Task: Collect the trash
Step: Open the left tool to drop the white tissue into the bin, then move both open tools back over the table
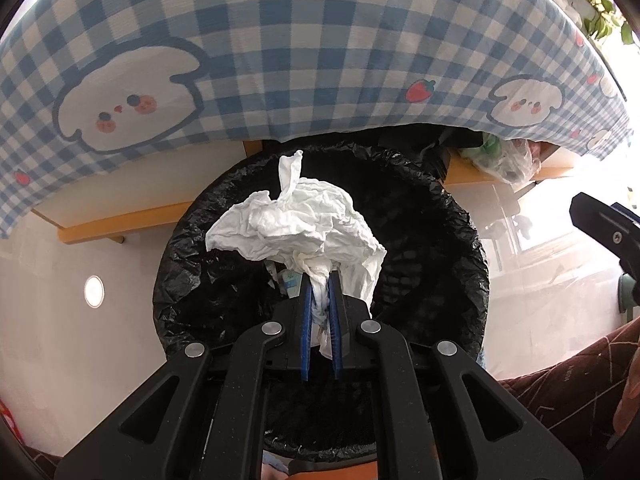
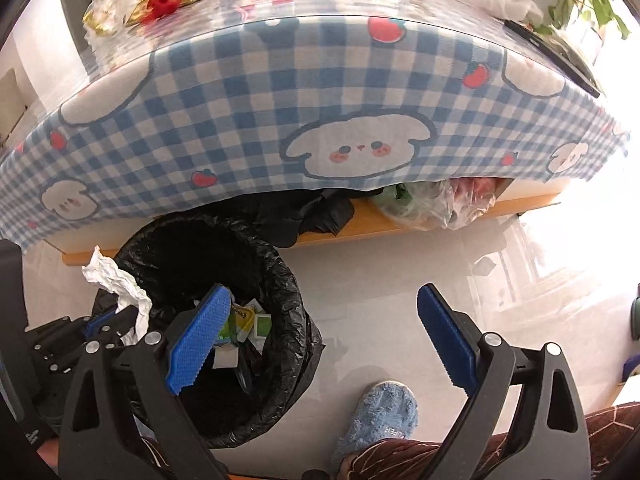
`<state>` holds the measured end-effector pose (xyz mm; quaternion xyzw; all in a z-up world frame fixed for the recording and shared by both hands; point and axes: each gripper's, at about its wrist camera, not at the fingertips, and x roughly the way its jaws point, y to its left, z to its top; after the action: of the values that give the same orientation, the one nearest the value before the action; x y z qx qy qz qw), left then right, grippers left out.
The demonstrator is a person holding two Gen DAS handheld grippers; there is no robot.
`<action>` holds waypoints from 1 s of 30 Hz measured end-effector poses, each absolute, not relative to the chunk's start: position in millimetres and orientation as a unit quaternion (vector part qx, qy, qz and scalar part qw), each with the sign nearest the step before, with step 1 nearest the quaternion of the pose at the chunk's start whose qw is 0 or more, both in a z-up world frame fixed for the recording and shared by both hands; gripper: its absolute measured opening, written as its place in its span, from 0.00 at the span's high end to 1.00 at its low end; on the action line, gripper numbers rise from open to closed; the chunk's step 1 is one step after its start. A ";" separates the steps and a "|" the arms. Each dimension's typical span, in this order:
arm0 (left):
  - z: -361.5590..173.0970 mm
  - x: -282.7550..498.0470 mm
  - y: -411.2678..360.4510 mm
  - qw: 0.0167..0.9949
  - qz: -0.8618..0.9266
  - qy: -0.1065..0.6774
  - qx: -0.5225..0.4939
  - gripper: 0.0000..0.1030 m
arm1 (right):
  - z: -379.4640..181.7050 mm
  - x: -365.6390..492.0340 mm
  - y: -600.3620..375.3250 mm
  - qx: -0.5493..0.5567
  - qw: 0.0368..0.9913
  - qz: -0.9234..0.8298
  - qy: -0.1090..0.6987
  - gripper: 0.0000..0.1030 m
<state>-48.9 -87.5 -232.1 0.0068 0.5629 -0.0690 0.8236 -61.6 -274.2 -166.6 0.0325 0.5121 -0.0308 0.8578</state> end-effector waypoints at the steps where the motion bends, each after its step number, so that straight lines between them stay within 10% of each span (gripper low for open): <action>1: -232.7 -48.7 -88.2 0.823 -0.065 0.563 0.015 0.89 | -165.9 -62.0 -274.5 0.034 0.858 -0.032 0.511 0.12; 13: -204.7 -53.1 -85.8 0.849 -0.043 0.525 0.032 0.21 | -146.5 -64.5 -274.0 0.041 0.870 -0.031 0.490 0.12; 30: -116.0 -68.4 -58.1 0.888 -0.029 0.459 -0.005 0.06 | -81.9 -73.4 -265.2 0.029 0.911 -0.009 0.412 0.12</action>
<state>-68.4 -58.1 -116.0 -0.0050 0.4590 -0.0294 0.8880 -73.4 -265.2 -81.9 0.0287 0.4118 -0.0094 0.9108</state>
